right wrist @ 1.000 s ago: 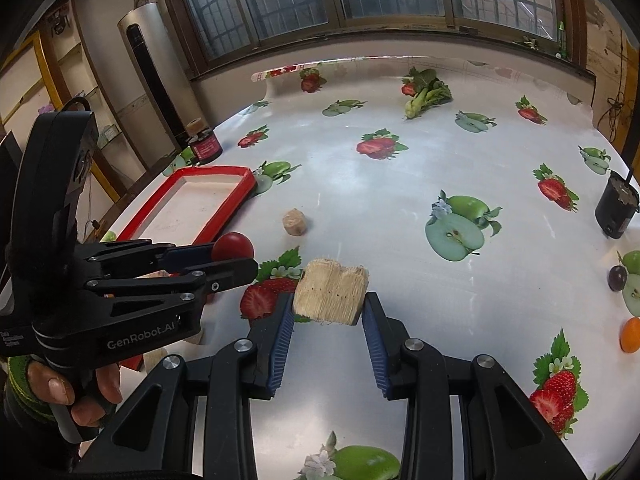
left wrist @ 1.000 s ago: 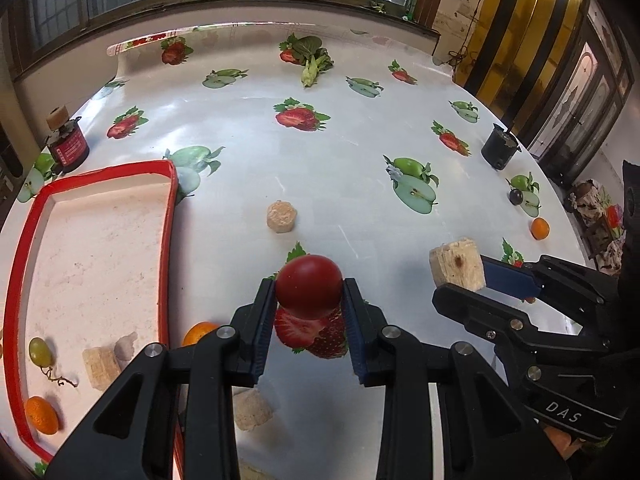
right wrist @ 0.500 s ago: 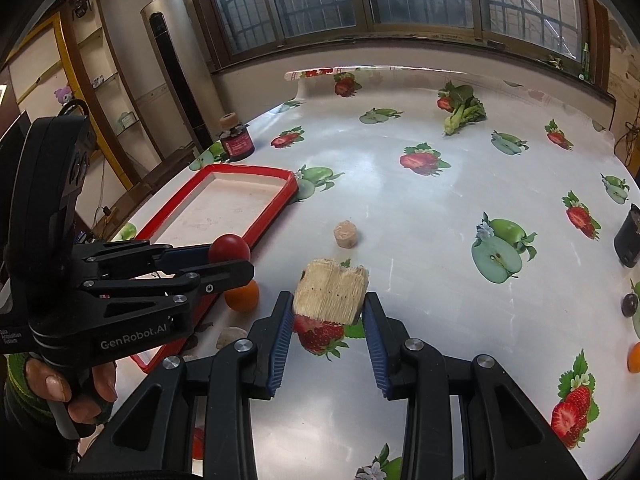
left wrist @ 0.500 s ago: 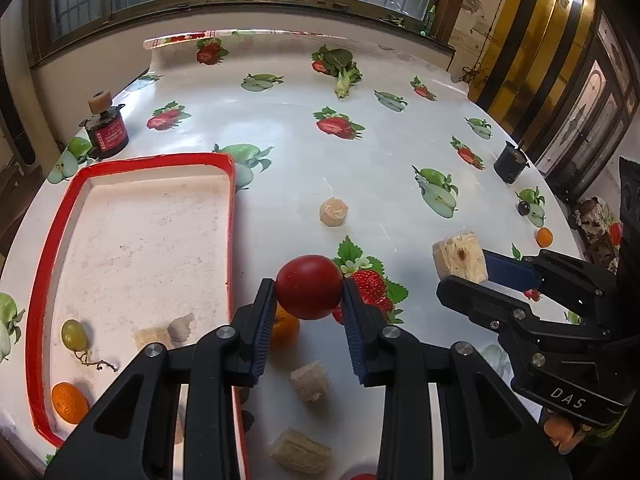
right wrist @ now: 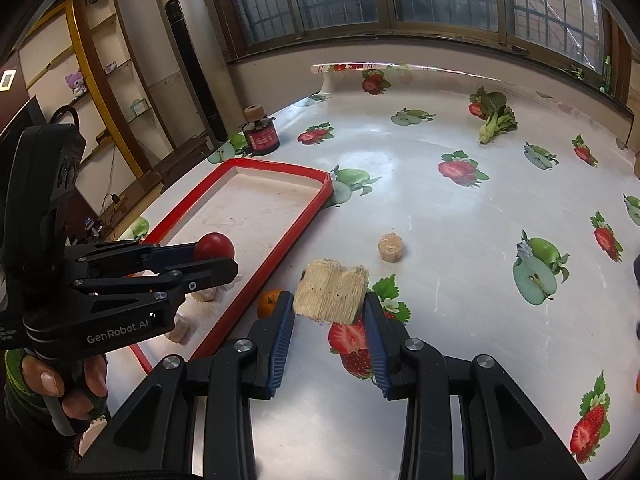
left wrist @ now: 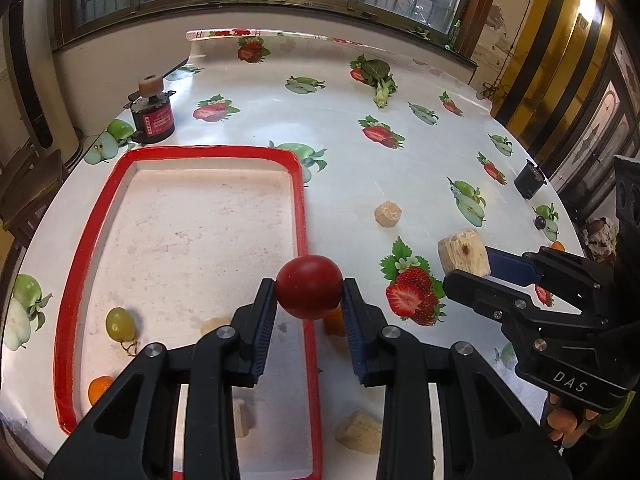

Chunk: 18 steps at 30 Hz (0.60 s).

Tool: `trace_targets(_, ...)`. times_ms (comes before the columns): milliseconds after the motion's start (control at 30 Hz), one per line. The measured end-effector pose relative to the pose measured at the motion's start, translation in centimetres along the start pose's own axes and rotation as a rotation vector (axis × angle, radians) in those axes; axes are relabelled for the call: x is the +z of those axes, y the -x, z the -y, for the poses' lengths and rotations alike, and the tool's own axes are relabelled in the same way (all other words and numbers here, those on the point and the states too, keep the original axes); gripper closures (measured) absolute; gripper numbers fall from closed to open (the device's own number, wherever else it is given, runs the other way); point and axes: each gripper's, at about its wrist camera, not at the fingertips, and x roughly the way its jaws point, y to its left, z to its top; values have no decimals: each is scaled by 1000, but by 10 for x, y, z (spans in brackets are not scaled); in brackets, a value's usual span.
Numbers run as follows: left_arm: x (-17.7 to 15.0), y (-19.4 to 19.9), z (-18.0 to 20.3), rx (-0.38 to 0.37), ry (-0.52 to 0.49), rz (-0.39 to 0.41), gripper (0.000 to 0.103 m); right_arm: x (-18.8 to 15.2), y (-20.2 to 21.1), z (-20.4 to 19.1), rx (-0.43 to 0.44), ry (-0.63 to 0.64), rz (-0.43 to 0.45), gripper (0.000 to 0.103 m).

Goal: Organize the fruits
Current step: 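Carry the red tomato with the left tool to the tray while the right tool carries its cube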

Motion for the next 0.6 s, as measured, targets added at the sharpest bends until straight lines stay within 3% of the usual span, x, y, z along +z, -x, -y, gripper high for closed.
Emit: trace_targets(600,-4,2,-71,54,102,-6,73,32,-49,-60,68,89,-45,68)
